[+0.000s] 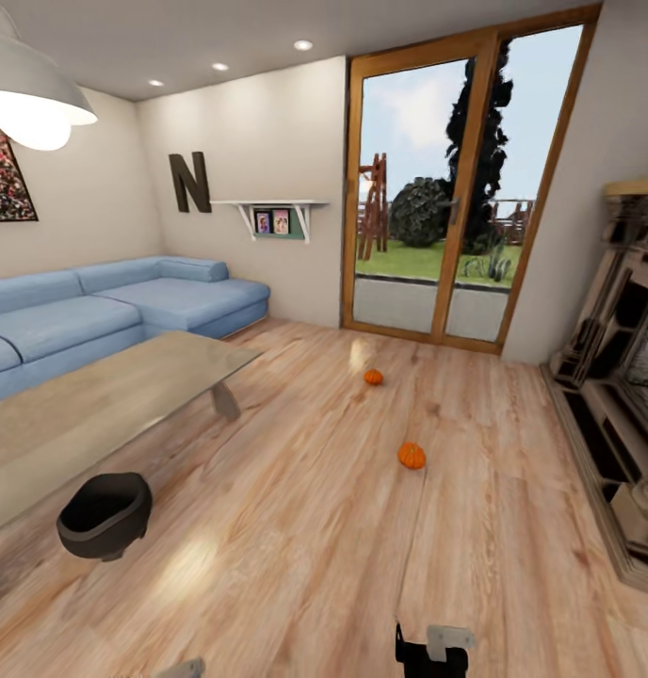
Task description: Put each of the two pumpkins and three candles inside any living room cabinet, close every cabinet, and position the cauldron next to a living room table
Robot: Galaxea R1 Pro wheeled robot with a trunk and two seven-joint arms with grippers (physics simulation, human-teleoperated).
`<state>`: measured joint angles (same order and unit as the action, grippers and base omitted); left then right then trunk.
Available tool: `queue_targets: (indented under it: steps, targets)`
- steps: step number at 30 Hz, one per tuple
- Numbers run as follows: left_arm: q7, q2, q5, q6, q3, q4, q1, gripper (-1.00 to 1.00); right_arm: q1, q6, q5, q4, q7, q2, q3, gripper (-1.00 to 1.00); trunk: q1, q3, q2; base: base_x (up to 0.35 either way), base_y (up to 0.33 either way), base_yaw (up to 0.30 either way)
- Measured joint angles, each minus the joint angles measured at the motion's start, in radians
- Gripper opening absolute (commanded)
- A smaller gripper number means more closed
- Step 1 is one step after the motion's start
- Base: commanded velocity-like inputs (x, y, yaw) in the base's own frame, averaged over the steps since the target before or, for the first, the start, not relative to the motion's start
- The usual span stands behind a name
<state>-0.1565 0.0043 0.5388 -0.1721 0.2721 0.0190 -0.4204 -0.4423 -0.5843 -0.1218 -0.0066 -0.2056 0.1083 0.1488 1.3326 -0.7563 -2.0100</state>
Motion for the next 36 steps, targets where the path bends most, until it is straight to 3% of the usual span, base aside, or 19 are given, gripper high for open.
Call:
queue_targets:
  steps: [21,36]
  targets:
    - [0.0,0.0,0.0,0.0,0.0,0.0,0.0,1.0,0.0,0.002,0.0,0.001,0.01,0.0,-0.001,1.0,0.0,0.0,0.0,-0.291,0.207,-0.3]
    - [0.0,0.0,0.0,0.001,0.0,0.0,0.0,1.0,0.0,0.002,0.0,0.001,0.01,0.001,0.0,1.0,0.0,0.0,0.0,-0.135,0.089,-0.3]
